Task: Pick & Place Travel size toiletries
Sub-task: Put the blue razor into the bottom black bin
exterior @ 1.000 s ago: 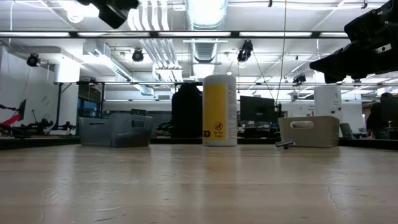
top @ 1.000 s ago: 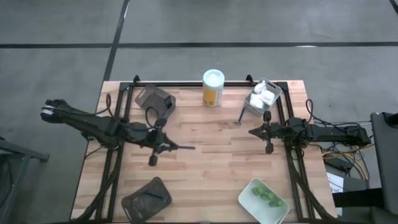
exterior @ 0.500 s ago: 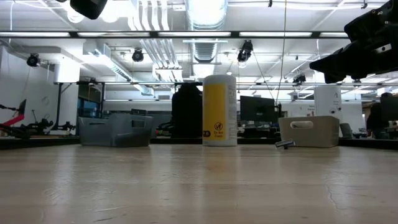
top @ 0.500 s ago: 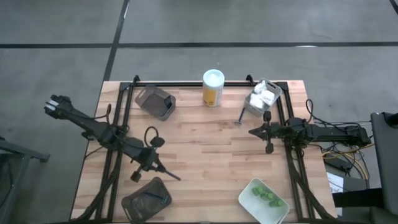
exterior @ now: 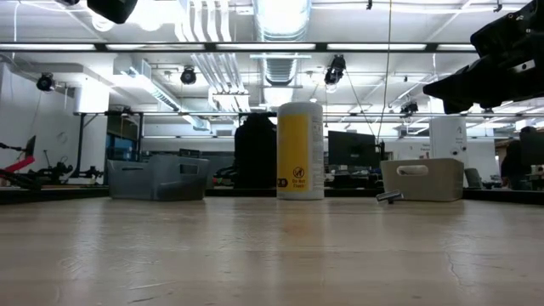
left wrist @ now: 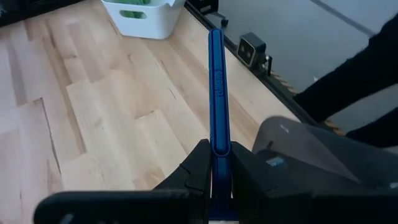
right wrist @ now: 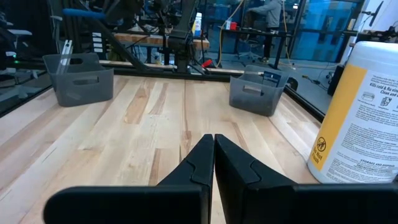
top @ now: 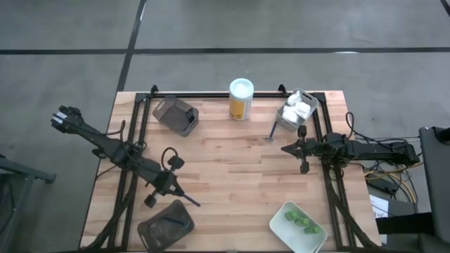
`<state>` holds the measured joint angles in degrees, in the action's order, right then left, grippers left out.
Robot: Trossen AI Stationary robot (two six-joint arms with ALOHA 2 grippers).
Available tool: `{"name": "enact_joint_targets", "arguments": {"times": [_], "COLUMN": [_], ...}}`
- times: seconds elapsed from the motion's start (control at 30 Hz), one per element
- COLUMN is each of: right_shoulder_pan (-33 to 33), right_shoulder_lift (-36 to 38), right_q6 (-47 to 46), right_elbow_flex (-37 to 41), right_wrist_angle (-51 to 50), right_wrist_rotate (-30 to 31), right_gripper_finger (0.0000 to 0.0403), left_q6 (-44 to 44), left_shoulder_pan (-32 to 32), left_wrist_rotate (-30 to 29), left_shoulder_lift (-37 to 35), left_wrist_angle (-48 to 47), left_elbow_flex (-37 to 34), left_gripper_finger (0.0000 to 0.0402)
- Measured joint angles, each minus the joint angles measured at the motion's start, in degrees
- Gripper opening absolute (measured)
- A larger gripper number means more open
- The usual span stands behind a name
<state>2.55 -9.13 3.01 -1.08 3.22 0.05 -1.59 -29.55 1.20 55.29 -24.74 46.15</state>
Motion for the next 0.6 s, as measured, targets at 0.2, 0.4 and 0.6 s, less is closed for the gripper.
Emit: {"name": "enact_joint_targets", "arguments": {"times": [0.2,0.4,0.6], "right_shoulder_pan": [0.0,0.0,0.0], "right_shoulder_lift": [0.0,0.0,0.0], "right_q6": [0.0,0.0,0.0], "right_elbow_flex": [0.0,0.0,0.0], "right_wrist_angle": [0.0,0.0,0.0], "right_wrist_rotate": [0.0,0.0,0.0], "right_gripper_finger": [0.0008,0.0008,0.0008], "left_q6": [-1.0,-0.2,2.9], "left_shoulder_pan": [-1.8,-5.2,-9.5], "left_wrist_rotate": [0.2,0.3,-0.3], "left_shoulder_lift": [0.0,0.0,0.3], "left_wrist_angle": [-3.6,-8.8,-10.9], "left_elbow_flex": [0.6,1.2,1.3], "left_gripper_finger": [0.0043,0.0043,0.0043]}}
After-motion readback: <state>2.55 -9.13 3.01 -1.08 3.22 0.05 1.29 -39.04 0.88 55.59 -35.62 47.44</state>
